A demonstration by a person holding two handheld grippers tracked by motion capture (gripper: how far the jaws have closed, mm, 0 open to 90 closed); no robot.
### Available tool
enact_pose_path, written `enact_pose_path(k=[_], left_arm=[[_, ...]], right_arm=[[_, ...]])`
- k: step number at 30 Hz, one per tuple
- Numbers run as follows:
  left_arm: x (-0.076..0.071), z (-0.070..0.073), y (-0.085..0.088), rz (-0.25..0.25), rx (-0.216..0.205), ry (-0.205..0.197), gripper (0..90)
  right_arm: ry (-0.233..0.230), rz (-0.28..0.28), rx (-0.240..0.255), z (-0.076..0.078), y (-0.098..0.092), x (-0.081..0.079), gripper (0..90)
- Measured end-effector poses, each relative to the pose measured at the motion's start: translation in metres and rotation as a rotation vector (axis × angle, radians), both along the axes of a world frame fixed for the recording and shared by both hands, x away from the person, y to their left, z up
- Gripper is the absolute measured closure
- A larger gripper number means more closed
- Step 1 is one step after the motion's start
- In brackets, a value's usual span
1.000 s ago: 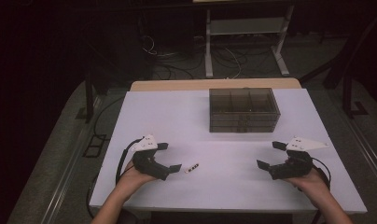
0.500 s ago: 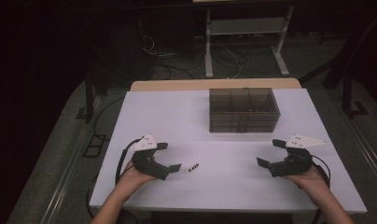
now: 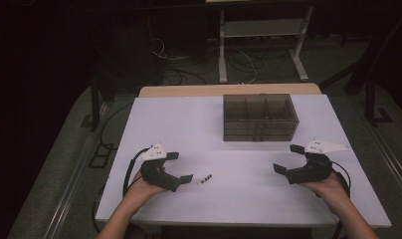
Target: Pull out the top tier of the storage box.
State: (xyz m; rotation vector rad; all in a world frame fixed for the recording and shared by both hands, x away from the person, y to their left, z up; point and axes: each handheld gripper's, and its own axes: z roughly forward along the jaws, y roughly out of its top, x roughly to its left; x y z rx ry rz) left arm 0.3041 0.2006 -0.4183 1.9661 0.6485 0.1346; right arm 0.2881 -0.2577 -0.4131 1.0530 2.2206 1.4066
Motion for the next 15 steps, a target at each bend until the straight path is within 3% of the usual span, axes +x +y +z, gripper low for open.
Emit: enact_pose_path(k=[15], left_arm=[[0.0003,-0.0002,0.0007,0.003,-0.001,0.000,0.0]], right_arm=[[0.005,0.003,-0.001,0.0018,0.0044,0.0062,2.6]])
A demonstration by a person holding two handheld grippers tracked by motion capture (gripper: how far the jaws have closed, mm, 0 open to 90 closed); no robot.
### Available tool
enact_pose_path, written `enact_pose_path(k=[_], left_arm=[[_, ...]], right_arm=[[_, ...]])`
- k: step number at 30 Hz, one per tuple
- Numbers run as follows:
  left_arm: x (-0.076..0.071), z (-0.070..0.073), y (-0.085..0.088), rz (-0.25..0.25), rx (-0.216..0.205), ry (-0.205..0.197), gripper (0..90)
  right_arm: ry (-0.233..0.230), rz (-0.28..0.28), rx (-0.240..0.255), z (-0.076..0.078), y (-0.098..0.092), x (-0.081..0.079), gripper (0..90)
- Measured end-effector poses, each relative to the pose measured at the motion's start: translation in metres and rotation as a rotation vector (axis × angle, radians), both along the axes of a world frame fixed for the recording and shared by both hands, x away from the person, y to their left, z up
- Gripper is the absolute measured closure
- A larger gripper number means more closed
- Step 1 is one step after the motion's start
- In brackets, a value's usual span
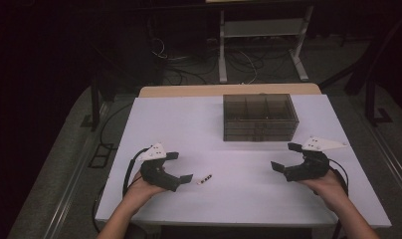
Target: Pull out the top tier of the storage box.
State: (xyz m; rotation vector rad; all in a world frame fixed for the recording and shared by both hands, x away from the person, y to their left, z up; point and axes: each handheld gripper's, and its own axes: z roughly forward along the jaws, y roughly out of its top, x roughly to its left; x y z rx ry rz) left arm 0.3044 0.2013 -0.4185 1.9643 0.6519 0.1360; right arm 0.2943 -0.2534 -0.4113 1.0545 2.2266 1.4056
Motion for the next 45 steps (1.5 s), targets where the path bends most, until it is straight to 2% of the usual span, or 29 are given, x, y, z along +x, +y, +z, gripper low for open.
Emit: enact_pose_path(k=[24,45], left_arm=[[-0.001,0.000,0.000,0.005,0.000,0.001,0.0],[0.000,0.000,0.000,0.003,-0.002,0.002,0.0]], right_arm=[[0.004,-0.004,0.019,0.005,0.004,0.010,2.6],[-0.002,0.002,0.012,0.007,0.009,0.019,2.6]])
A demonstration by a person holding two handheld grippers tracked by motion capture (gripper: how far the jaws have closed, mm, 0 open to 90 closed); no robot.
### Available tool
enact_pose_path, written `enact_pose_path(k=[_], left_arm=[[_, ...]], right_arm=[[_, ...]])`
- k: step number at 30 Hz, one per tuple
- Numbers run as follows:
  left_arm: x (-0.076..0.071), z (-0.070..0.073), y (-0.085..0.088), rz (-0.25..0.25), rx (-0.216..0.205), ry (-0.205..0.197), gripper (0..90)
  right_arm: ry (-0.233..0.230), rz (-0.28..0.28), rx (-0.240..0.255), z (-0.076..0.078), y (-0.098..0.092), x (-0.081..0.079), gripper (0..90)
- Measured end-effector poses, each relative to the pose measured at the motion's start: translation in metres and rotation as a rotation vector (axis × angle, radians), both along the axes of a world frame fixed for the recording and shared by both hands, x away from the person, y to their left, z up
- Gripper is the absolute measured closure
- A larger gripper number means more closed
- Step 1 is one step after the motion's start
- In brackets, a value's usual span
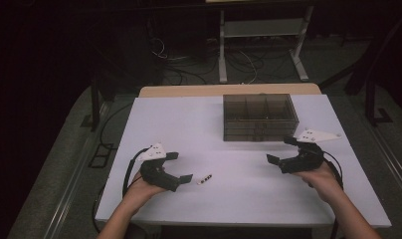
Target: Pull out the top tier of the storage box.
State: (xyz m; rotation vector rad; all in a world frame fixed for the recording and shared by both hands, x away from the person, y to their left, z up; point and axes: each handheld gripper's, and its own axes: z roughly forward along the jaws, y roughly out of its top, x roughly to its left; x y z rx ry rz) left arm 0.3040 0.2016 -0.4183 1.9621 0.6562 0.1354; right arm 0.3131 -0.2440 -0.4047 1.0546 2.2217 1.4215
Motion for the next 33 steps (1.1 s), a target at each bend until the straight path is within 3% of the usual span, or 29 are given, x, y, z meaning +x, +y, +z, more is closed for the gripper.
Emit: enact_pose_path(k=[33], left_arm=[[0.000,0.000,0.000,-0.002,0.002,0.002,0.0]], right_arm=[[0.003,0.008,-0.005,0.001,0.008,0.012,2.6]])
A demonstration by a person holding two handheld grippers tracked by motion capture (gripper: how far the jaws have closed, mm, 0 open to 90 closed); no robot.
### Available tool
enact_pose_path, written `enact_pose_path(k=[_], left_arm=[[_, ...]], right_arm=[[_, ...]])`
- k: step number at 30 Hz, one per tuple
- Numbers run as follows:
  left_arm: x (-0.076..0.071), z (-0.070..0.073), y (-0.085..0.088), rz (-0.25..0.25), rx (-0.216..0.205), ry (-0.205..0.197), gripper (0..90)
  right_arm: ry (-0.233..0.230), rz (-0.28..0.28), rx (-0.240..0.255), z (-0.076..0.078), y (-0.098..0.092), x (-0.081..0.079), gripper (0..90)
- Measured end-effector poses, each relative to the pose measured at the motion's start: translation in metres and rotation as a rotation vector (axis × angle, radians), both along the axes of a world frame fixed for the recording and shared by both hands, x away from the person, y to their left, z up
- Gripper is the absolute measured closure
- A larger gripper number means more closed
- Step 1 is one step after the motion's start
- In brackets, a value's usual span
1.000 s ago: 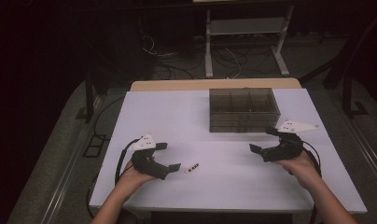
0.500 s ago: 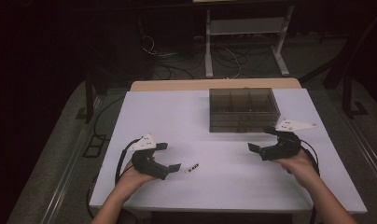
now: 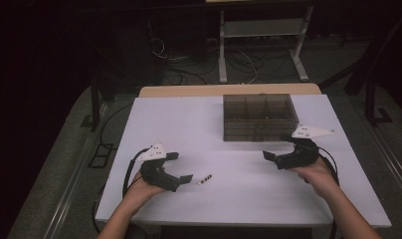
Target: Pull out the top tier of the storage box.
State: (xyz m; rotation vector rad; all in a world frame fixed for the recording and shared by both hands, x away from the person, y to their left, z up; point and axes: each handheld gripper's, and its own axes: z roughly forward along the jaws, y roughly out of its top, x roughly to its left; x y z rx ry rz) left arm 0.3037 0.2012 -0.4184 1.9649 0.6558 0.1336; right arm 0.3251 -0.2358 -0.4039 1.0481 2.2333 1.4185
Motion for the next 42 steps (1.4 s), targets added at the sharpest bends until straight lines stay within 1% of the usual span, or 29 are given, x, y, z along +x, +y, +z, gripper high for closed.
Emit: enact_pose_path(k=[18,24,32,42], left_arm=[[0.000,0.000,0.001,0.005,-0.006,0.004,0.0],[0.000,0.000,0.000,0.007,-0.006,0.004,0.0],[0.000,-0.001,0.000,0.007,-0.008,0.005,0.0],[0.000,-0.001,-0.001,0.004,-0.009,0.008,0.0]], right_arm=[[-0.001,-0.008,0.005,0.001,0.005,0.007,2.6],[0.000,-0.020,0.006,0.001,0.004,0.008,2.6],[-0.010,-0.028,0.008,0.005,0.005,0.015,2.6],[-0.006,-0.021,0.011,0.004,0.010,0.022,2.6]])
